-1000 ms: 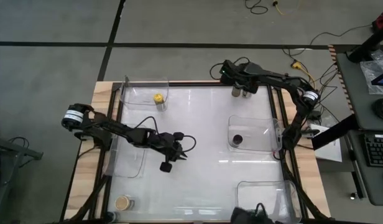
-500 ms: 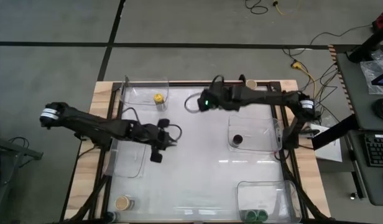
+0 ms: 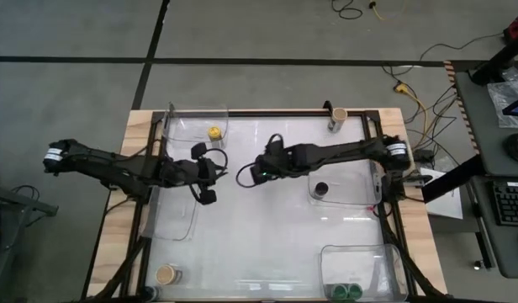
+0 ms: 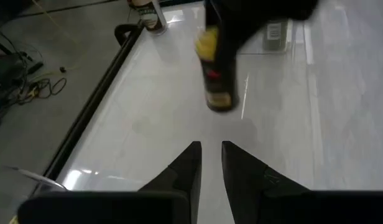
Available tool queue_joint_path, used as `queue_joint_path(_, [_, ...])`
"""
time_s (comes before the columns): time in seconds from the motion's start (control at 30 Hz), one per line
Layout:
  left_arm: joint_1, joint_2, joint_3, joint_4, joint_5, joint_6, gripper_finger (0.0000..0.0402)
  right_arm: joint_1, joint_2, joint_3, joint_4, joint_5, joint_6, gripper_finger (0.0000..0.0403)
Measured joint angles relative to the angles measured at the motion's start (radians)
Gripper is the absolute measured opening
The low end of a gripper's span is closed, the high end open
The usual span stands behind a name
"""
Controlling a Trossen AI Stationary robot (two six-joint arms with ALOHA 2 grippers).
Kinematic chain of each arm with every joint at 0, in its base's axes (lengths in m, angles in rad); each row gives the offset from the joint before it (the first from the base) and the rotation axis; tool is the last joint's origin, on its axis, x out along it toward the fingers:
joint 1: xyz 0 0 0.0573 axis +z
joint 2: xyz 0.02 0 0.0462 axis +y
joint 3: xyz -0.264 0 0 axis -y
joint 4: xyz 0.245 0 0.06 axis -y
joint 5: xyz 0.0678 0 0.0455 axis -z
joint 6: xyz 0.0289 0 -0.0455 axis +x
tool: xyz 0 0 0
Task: Sort spices by type
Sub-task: Put the yellow seasoning bottle into the top transparent bin
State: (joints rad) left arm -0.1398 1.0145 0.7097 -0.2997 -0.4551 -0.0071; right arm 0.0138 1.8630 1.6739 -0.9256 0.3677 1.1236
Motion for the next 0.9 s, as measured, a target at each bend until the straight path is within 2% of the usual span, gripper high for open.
queue_joint_path(0.37, [-0.001,0.019,-0.002,-0.011,-0.008,-0.029,0.0090,-0.001,0.179,0.226,-0.059,-0.044,0.020,0.0232])
queue_joint_path(0.57, [-0.001,0.017,-0.002,-0.003,-0.010,-0.029,0.0118,-0.016,0.235,0.236,-0.072,-0.055,0.104,0.0233])
queue_joint_path(0.9, [-0.001,0.016,-0.002,-0.042,-0.009,-0.025,0.0137,-0.021,0.231,0.236,-0.065,-0.054,0.110,0.0289])
